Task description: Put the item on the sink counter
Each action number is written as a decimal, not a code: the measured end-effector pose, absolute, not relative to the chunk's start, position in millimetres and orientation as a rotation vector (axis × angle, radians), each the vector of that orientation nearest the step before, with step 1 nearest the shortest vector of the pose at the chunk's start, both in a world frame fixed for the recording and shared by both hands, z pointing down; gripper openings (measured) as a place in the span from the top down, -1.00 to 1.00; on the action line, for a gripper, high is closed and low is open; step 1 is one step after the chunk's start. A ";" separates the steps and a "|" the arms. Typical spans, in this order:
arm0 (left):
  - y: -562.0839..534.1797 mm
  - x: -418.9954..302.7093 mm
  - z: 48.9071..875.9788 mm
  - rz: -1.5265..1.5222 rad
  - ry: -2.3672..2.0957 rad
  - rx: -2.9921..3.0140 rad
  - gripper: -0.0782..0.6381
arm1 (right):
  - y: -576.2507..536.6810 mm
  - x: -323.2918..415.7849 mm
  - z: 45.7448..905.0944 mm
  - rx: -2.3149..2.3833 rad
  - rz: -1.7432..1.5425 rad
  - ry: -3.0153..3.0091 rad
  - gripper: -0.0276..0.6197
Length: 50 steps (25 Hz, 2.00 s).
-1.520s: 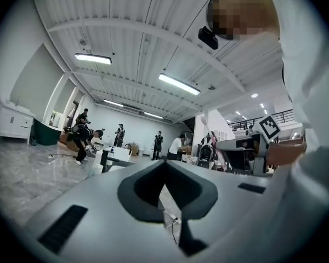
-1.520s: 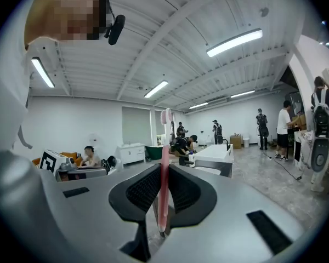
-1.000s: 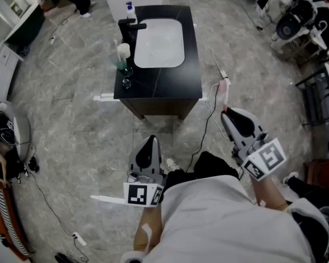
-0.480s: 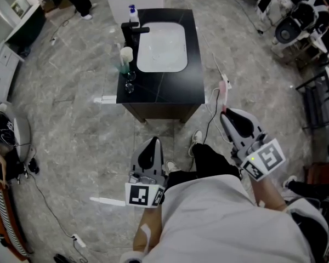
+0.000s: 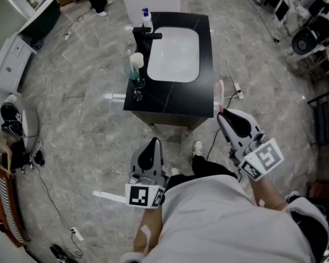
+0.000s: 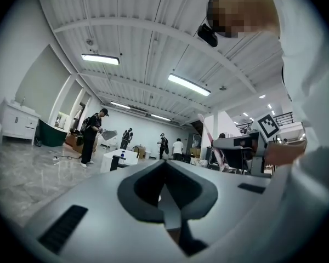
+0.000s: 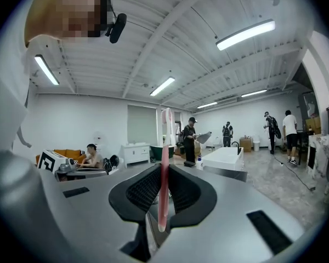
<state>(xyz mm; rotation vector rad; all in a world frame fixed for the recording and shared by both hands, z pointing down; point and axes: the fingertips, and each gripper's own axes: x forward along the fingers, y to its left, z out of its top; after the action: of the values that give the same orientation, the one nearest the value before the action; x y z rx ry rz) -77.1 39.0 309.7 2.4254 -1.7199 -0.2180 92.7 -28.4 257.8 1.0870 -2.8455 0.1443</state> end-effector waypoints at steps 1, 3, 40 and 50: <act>31.3 -75.3 306.0 -0.215 -1.734 2.429 0.77 | -36.4 93.8 258.5 1.075 0.151 -2.850 0.72; 16.0 -72.3 299.2 -0.209 -1.760 2.432 0.77 | -53.8 95.4 260.9 1.050 0.170 -2.856 0.72; -72.8 -86.5 316.8 -0.201 -1.819 2.313 0.77 | -153.6 46.2 302.4 0.812 0.240 -2.821 0.72; -57.1 -92.9 306.9 -0.243 -1.813 2.348 0.77 | -149.0 41.2 302.0 0.863 0.197 -2.788 0.72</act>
<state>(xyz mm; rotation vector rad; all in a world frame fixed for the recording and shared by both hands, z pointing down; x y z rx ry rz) -92.9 -57.1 306.9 2.3481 -1.8131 -0.2432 41.2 -149.0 302.0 0.8635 -2.7885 0.1972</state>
